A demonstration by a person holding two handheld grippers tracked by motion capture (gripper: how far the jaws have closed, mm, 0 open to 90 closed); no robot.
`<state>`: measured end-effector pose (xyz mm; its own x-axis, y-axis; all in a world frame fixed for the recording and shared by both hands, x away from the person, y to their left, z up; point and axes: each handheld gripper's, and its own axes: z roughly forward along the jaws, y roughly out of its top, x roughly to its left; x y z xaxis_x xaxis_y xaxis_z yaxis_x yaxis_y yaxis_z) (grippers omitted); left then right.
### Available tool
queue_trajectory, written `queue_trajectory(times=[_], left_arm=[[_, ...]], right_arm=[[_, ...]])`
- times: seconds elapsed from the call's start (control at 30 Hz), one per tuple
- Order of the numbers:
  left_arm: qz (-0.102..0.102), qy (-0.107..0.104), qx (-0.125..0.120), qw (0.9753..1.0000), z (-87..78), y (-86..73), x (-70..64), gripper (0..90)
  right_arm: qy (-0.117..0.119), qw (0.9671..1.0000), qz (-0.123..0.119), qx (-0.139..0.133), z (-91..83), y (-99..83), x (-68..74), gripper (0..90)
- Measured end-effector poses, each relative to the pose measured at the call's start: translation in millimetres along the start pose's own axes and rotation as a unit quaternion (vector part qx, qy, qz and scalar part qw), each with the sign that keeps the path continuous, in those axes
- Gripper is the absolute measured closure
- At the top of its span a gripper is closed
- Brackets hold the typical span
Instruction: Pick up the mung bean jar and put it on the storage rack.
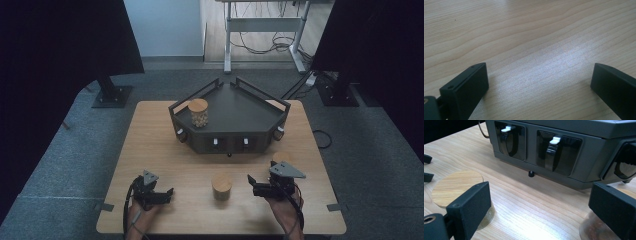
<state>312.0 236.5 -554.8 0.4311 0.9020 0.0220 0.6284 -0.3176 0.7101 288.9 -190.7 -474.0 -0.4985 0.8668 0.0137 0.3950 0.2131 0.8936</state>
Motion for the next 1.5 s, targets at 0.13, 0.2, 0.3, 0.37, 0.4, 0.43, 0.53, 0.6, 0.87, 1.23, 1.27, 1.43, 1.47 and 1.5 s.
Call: queue_trajectory(times=[0.13, 0.2, 0.3, 0.37, 0.4, 0.43, 0.53, 0.6, 0.87, 1.23, 1.27, 1.43, 1.47, 1.5], left_arm=[[0.000, 0.000, 0.000, 1.0000, 0.0, 0.0, 0.0, 1.2], [0.000, 0.000, 0.000, 1.0000, 0.0, 0.0, 0.0, 1.2], [0.000, 0.000, 0.000, 1.0000, 0.0, 0.0, 0.0, 1.2], [0.000, 0.000, 0.000, 1.0000, -0.2, -0.1, -0.1, 1.2], [0.000, 0.000, 0.000, 1.0000, -0.3, -0.2, -0.2, 1.2], [0.000, 0.000, 0.000, 1.0000, -0.4, -0.4, -0.3, 1.3], [0.001, 0.000, 0.000, 1.0000, -0.5, -0.5, -0.4, 1.2], [0.000, 0.000, 0.000, 1.0000, -0.5, -0.5, -0.4, 1.3], [0.001, 0.000, 0.000, 1.0000, -0.6, -0.5, -0.5, 1.2], [0.001, 0.000, 0.000, 1.0000, -0.7, -0.7, -0.6, 1.2], [0.001, 0.000, 0.000, 1.0000, -0.7, -0.7, -0.6, 1.2], [0.001, -0.001, 0.000, 1.0000, -0.7, -0.7, -0.6, 1.2], [0.001, 0.000, 0.000, 1.0000, -0.7, -0.7, -0.6, 1.2], [0.001, -0.001, 0.000, 1.0000, -0.7, -0.7, -0.6, 1.2]], right_arm=[[0.004, 1.0000, -0.002, -0.001, 2.1, 0.9, 3.6, 3.8], [0.006, 1.0000, -0.005, 0.000, 3.5, 1.0, 5.8, 3.8], [0.010, 0.9999, -0.006, 0.000, 5.4, 1.6, 9.1, 3.9], [0.013, 0.9999, -0.008, -0.001, 6.6, 2.2, 11.4, 4.0], [0.015, 0.9999, -0.008, -0.001, 7.1, 2.6, 12.6, 4.1], [0.016, 0.9998, -0.009, -0.002, 7.6, 2.9, 13.7, 4.1], [0.019, 0.9998, -0.010, -0.004, 8.9, 3.8, 16.8, 4.1], [0.021, 0.9997, -0.012, -0.005, 9.7, 4.4, 18.7, 4.1], [0.028, 0.9995, -0.013, -0.007, 13.4, 6.0, 24.9, 4.2], [0.038, 0.9991, -0.018, -0.012, 17.1, 8.4, 33.0, 4.4], [0.039, 0.9990, -0.018, -0.012, 17.5, 8.7, 33.8, 4.4], [0.044, 0.9987, -0.022, -0.013, 19.2, 9.8, 37.4, 4.4], [0.045, 0.9987, -0.021, -0.013, 19.5, 9.9, 38.2, 4.4], [0.045, 0.9986, -0.022, -0.013, 20.0, 10.1, 38.9, 4.4]])
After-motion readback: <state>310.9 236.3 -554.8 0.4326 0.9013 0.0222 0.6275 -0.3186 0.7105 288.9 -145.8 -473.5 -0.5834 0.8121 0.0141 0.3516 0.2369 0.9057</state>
